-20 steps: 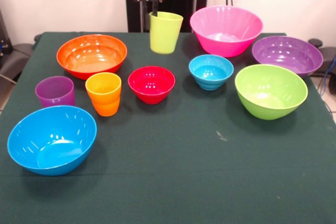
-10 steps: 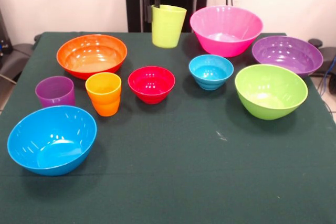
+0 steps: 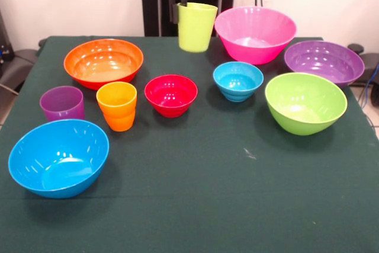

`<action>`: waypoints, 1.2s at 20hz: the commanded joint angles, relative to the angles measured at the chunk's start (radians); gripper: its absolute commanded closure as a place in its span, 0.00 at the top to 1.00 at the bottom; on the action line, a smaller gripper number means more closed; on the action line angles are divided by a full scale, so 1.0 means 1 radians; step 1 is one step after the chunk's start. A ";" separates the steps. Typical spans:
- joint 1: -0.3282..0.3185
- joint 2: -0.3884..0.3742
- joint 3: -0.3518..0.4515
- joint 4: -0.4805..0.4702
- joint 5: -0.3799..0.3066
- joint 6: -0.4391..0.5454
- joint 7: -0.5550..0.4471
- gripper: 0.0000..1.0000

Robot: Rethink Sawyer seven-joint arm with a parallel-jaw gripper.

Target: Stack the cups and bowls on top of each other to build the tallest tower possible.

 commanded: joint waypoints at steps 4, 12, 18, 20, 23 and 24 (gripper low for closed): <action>0.005 0.021 0.134 -0.038 0.050 0.225 -0.083 0.00; 0.002 0.042 0.196 -0.117 0.061 0.317 -0.117 0.00; -0.007 0.066 0.229 -0.153 0.049 0.341 -0.127 0.00; 0.000 0.079 0.236 -0.186 0.045 0.364 -0.130 0.00; 0.006 0.103 0.246 -0.223 0.035 0.387 -0.138 0.00; 0.006 0.106 0.248 -0.229 0.033 0.392 -0.139 0.00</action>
